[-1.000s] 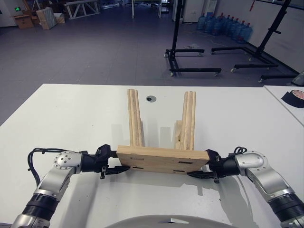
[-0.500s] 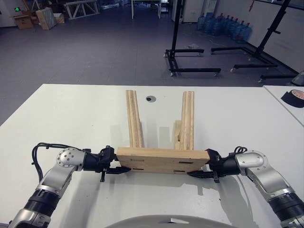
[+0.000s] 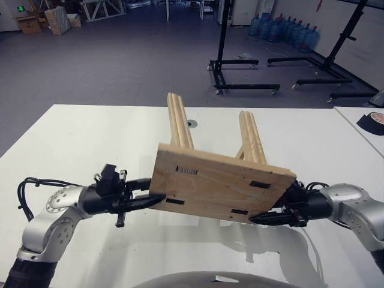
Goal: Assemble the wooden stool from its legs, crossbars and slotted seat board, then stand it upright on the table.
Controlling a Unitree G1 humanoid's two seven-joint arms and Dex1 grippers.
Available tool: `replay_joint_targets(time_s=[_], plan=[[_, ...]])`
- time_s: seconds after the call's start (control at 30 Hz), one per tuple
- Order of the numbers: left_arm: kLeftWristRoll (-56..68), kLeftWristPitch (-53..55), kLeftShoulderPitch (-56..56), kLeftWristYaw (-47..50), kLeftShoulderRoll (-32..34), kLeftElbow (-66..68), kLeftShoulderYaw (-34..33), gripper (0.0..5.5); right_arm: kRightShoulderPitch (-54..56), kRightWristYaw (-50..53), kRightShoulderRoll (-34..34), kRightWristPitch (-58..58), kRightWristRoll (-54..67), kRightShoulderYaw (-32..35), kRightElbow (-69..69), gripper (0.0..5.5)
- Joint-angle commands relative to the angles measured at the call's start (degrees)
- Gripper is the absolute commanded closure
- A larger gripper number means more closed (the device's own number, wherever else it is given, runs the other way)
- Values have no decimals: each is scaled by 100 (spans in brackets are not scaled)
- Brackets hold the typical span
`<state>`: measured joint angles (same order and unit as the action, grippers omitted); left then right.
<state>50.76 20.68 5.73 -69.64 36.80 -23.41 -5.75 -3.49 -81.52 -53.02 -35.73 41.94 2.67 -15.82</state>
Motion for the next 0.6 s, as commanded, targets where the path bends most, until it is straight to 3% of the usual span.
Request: replay_joint_targets(time_s=[0.03, 0.33, 0.6], plan=[[576, 481, 81, 939, -222, -830, -52, 406, 154, 252, -9, -820, 928, 277, -634, 408], [1327, 721, 509, 1855, -325, -1422, -236, 402, 460, 1207, 290, -2238, 2519, 1178, -736, 406], [2724, 786, 656, 3598, -714, -2219, -93, 399, -317, 4040, 1172, -2145, 5382, 1399, -1229, 405]])
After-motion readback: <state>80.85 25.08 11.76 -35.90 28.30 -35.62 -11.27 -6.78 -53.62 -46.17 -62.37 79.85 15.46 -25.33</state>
